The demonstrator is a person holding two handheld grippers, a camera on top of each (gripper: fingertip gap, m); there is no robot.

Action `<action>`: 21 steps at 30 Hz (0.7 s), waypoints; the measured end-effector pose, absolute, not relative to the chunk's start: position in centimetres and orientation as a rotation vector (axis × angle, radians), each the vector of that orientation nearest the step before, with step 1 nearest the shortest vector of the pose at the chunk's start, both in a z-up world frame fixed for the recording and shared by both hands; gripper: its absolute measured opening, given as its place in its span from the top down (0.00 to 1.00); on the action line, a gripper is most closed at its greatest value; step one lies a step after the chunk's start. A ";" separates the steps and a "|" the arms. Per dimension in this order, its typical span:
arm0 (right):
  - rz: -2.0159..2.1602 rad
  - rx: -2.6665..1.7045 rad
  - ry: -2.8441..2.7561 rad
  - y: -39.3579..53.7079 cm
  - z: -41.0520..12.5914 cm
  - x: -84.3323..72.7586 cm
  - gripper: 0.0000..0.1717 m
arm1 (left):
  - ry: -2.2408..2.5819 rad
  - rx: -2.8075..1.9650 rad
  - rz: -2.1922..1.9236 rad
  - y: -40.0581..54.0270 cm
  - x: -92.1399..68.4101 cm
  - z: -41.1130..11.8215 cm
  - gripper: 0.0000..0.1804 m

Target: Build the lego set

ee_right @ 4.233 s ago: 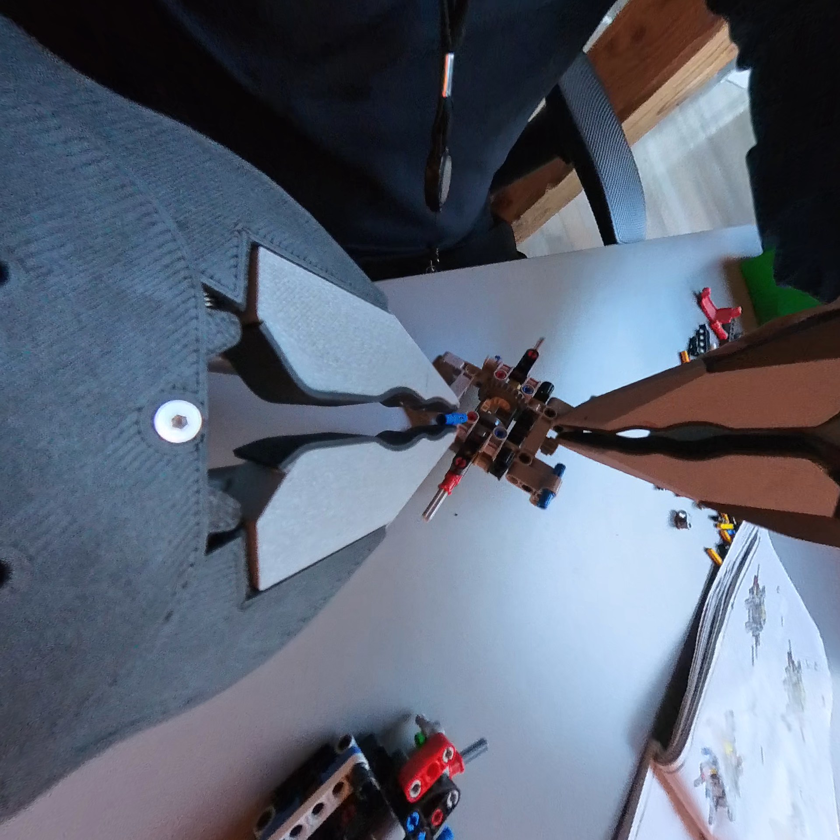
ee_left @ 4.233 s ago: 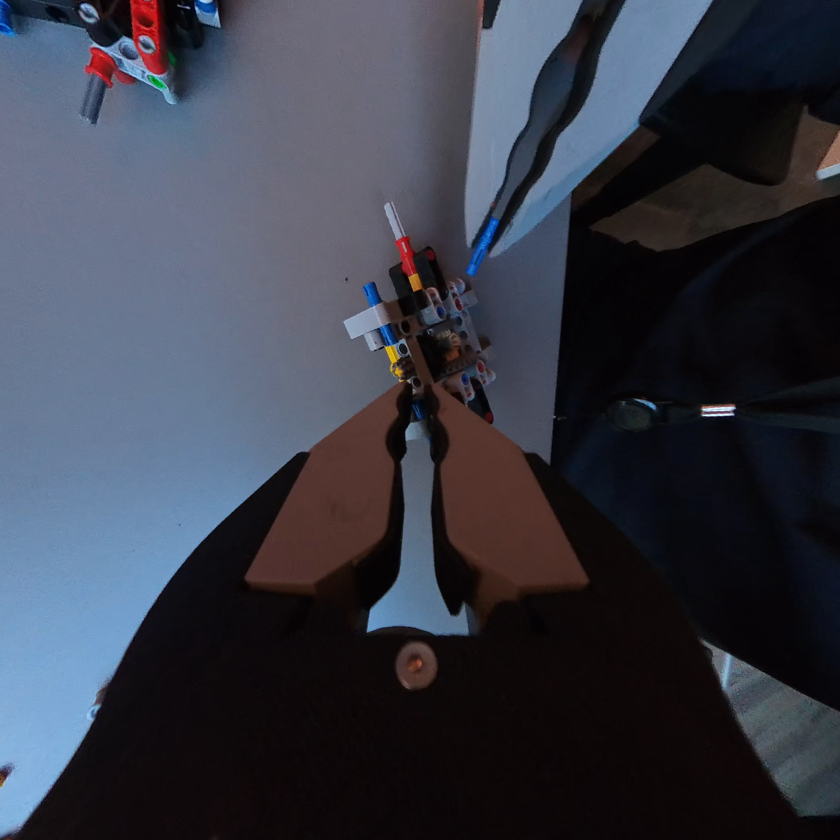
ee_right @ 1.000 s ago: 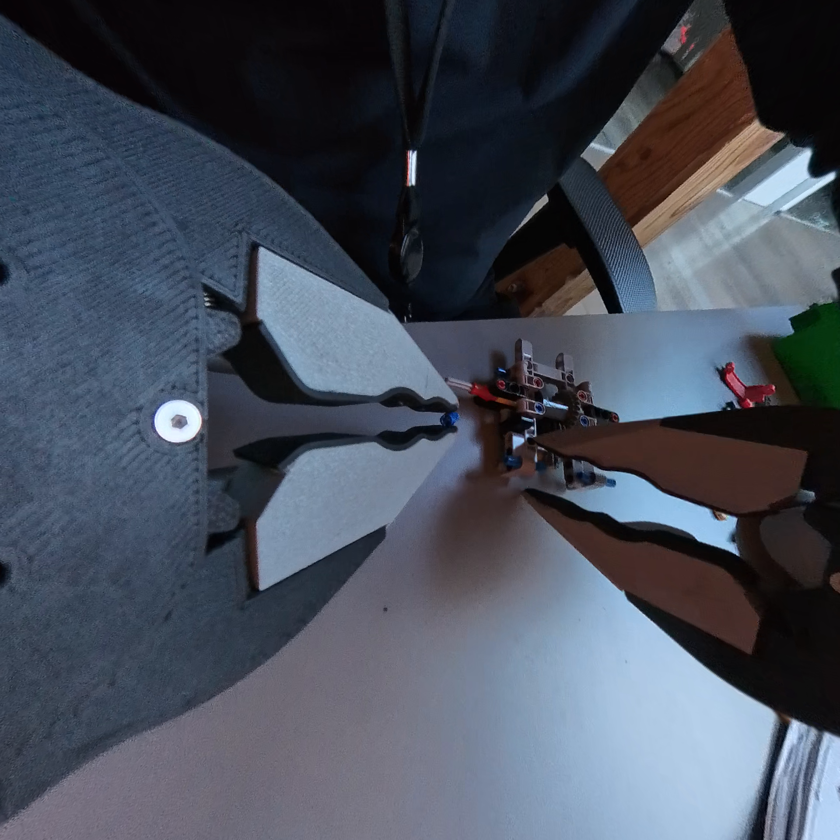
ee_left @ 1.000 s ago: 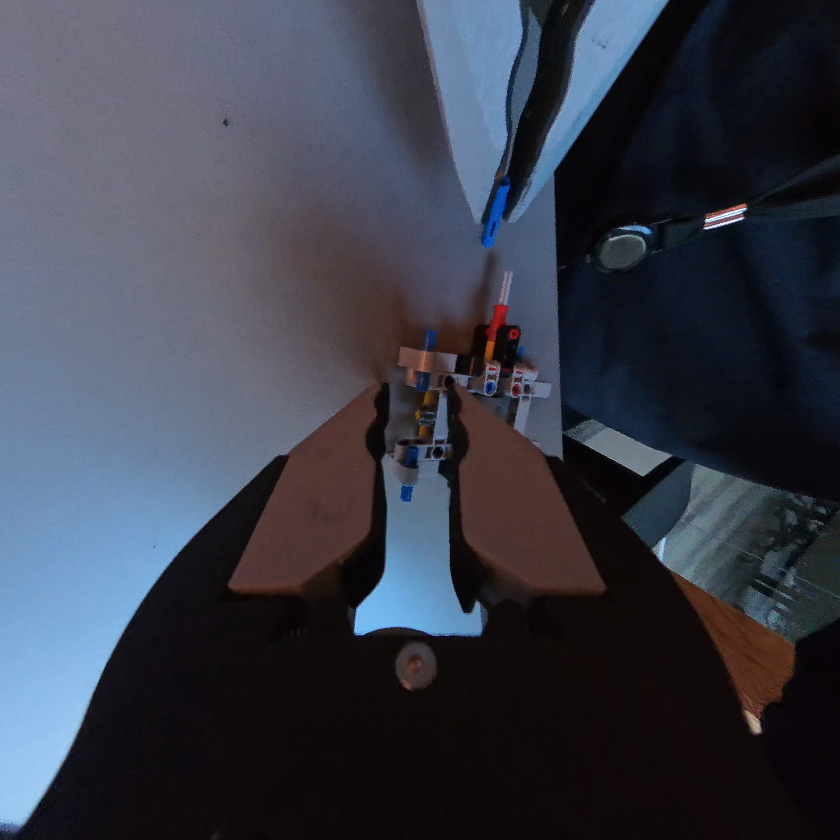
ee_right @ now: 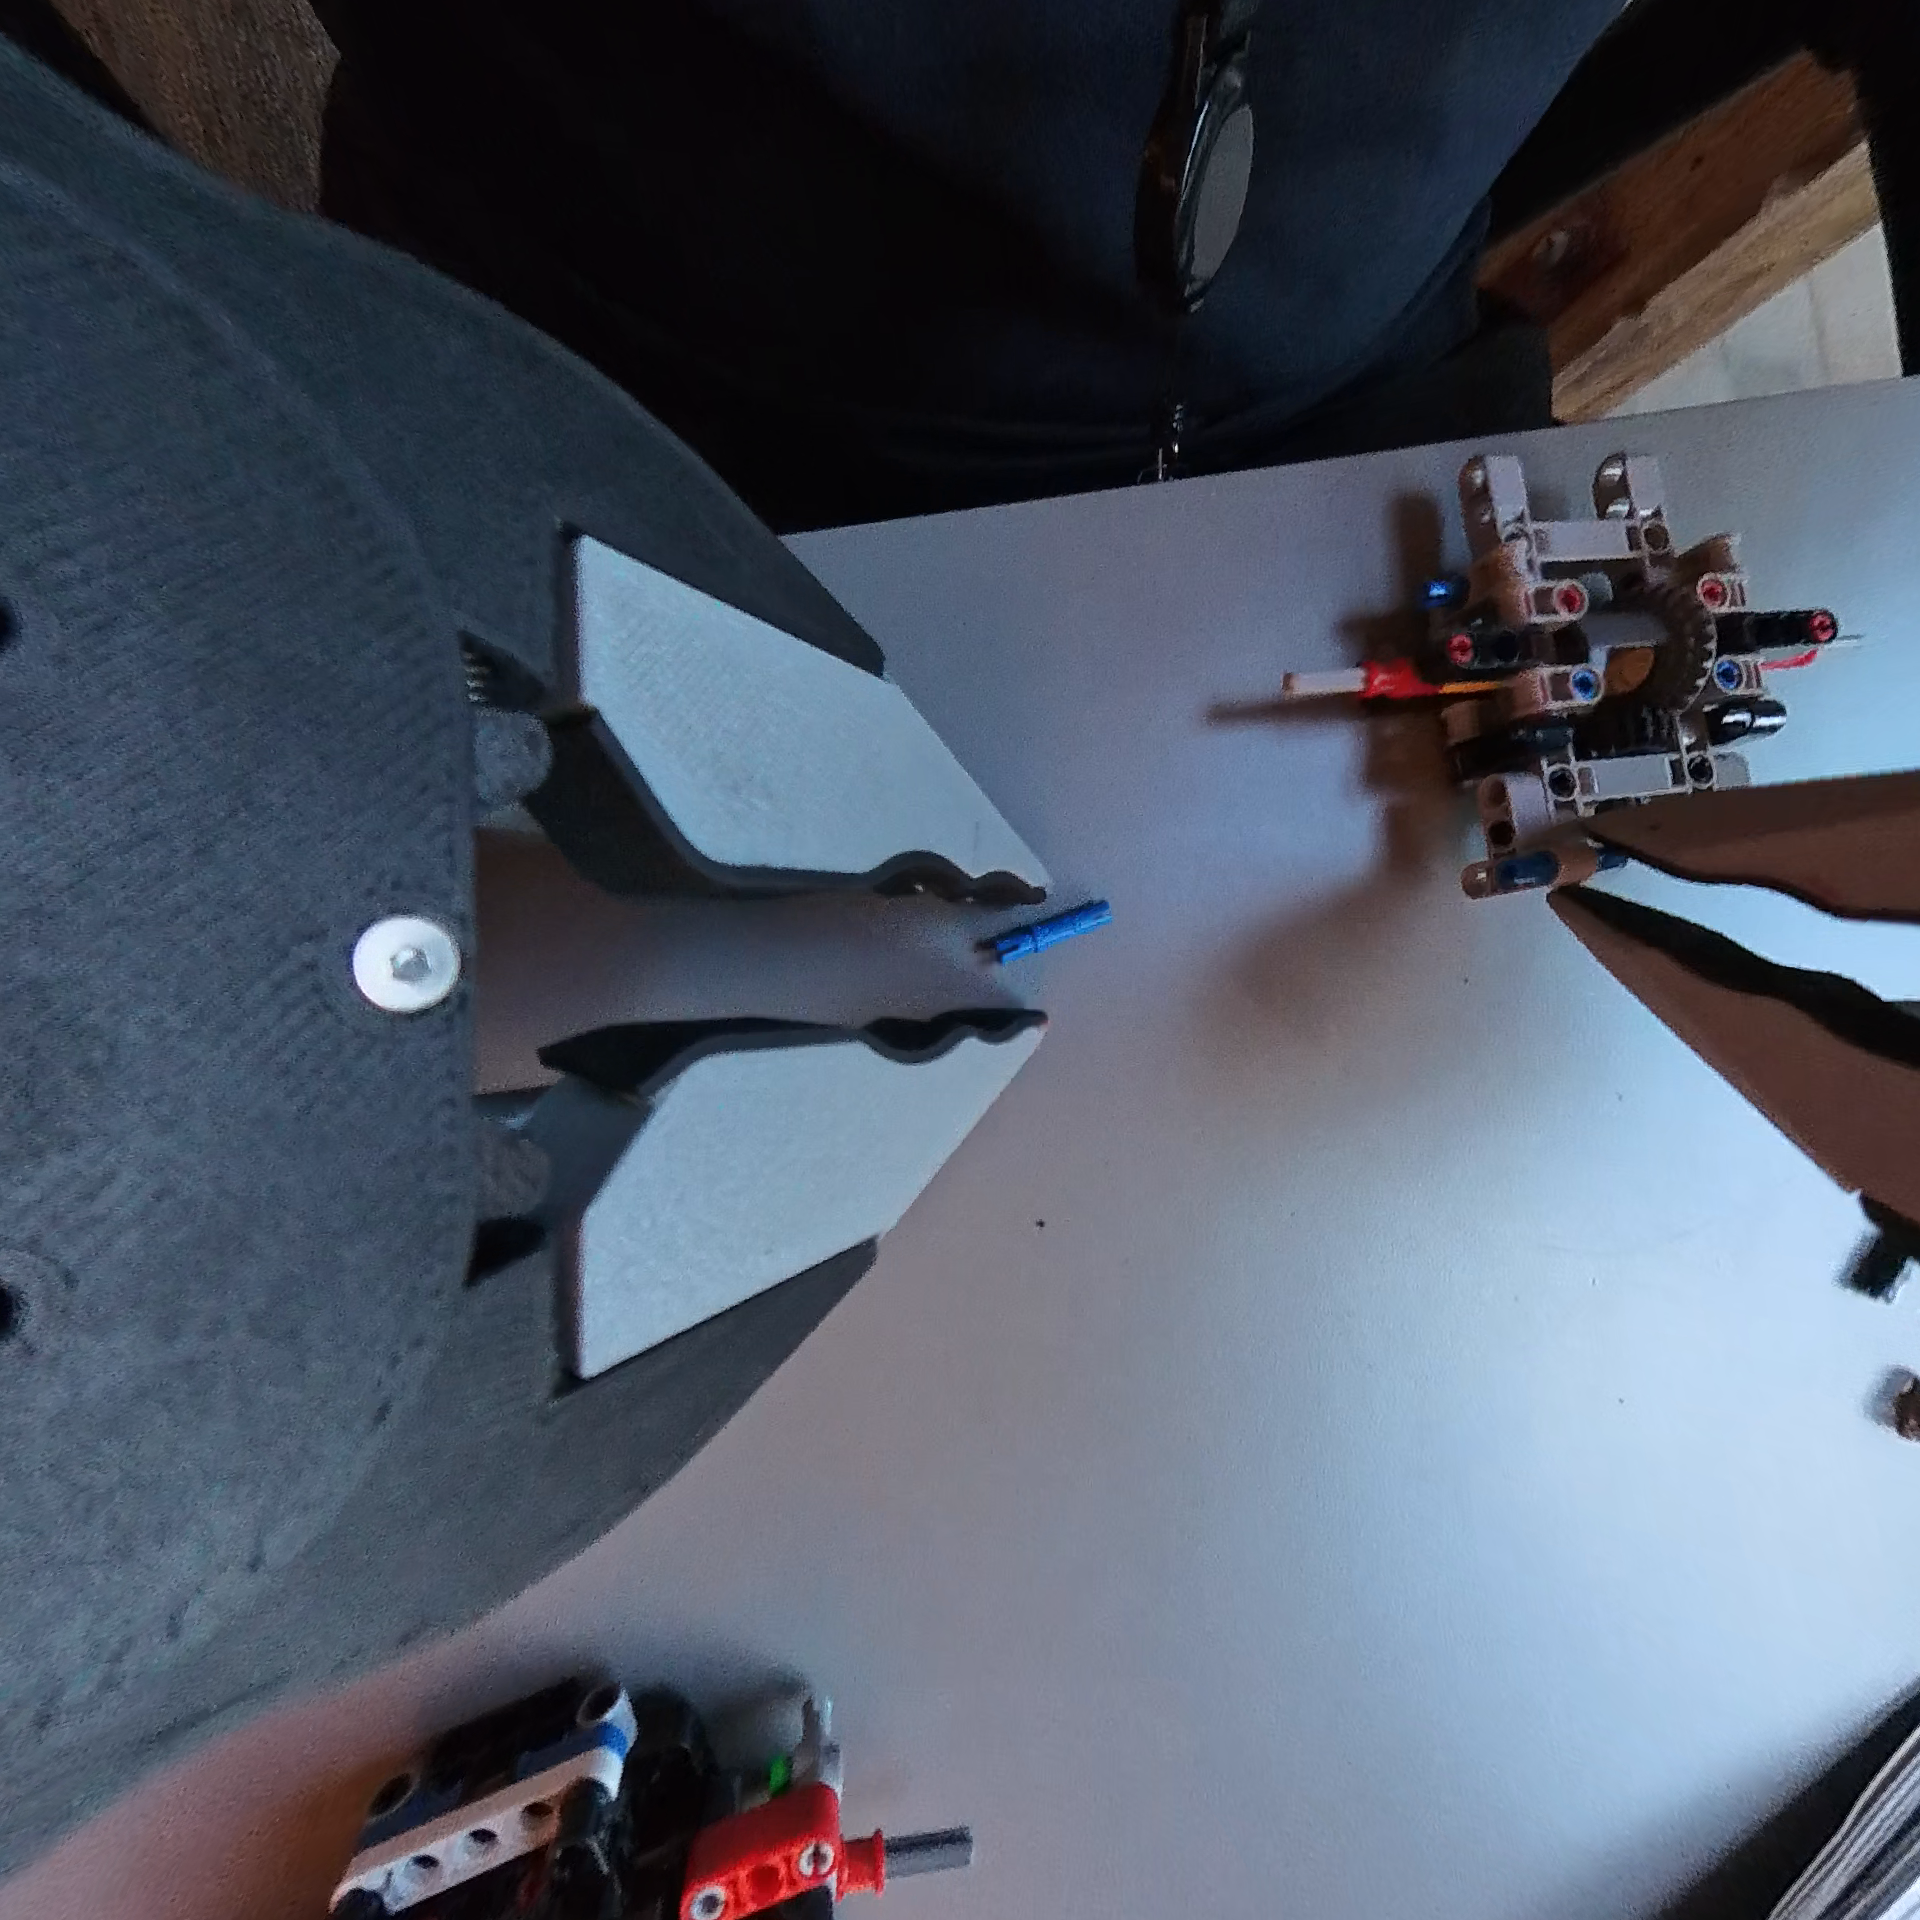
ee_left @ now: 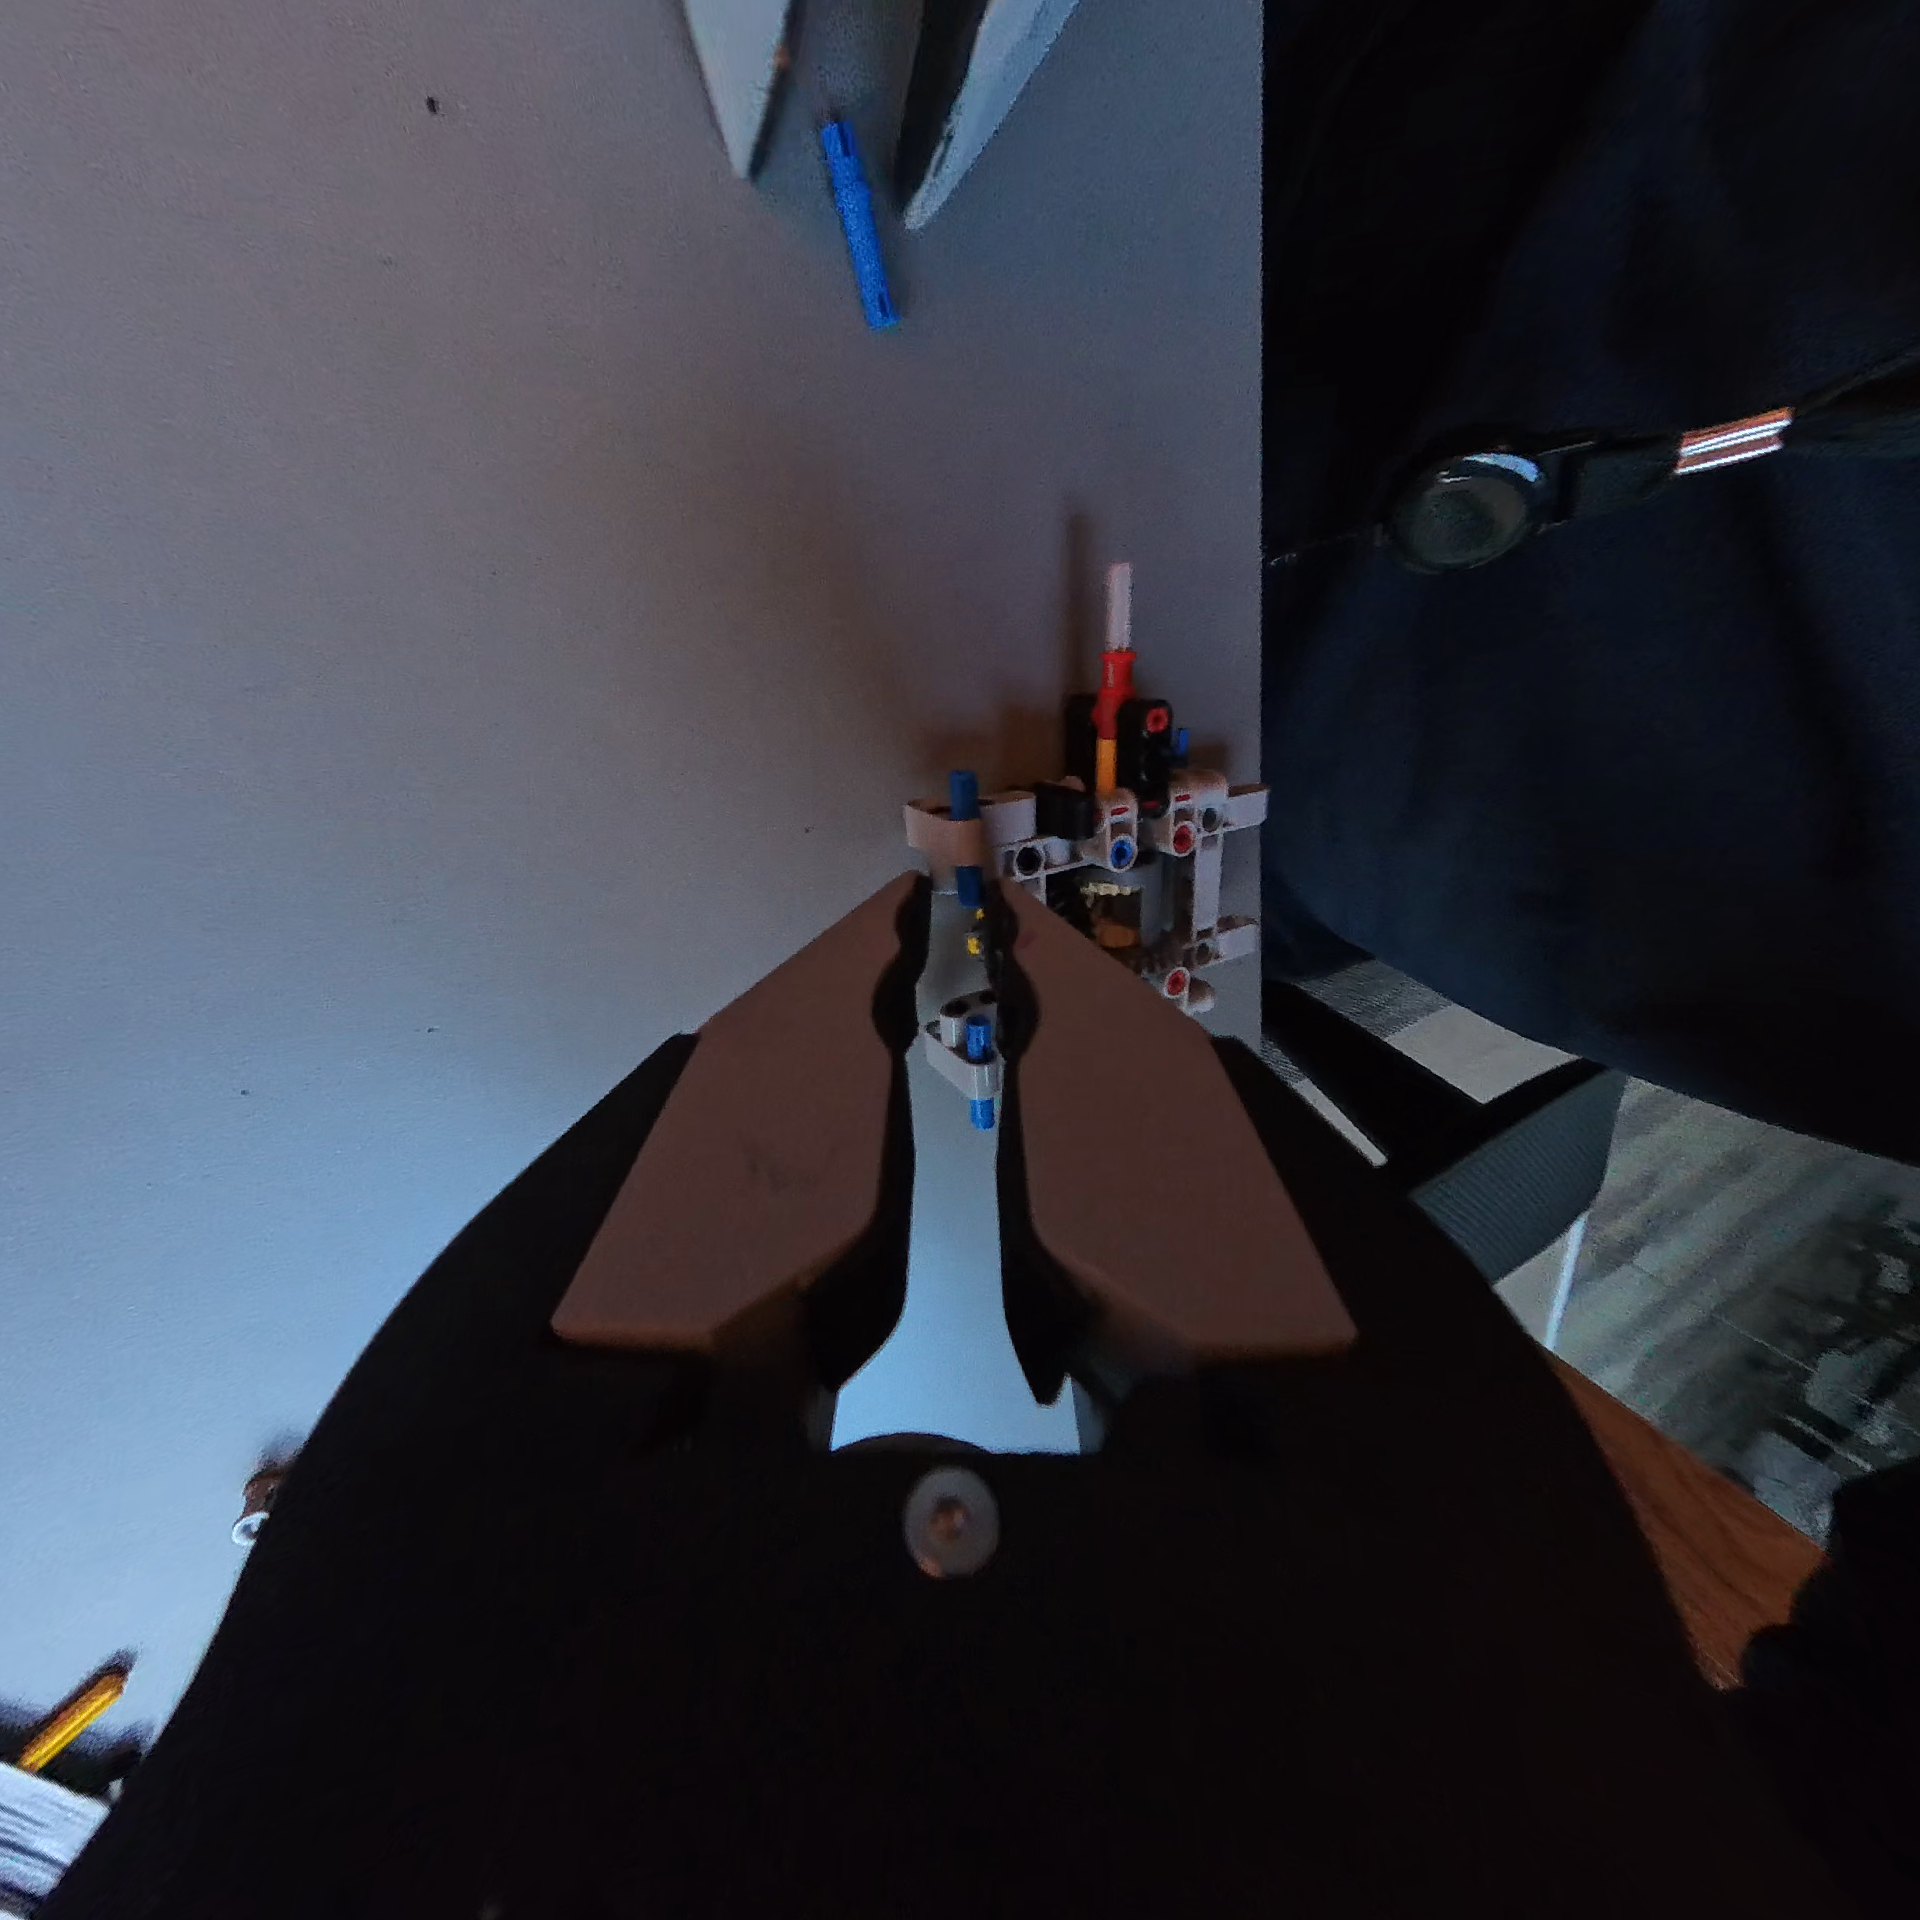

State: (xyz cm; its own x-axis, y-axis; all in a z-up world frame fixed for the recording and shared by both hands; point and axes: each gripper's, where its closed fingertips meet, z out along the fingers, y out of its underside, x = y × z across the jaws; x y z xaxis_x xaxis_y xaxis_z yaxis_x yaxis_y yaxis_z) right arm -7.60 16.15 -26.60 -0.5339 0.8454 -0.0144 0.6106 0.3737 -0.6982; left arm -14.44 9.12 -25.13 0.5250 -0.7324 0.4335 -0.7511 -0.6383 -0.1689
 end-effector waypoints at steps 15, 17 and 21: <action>1.686 -1.524 -1.932 11.1 -20.4 -11.9 0.79 | -1.375 3.031 0.353 11.5 -15.1 -20.6 0.96; 1.809 -1.559 -1.895 10.6 -20.0 -12.4 0.77 | -1.346 3.071 0.311 11.5 -14.9 -19.9 0.96; 1.983 -1.605 -1.810 10.7 -19.0 -13.3 0.78 | -1.347 3.111 0.181 11.5 -14.7 -19.4 0.96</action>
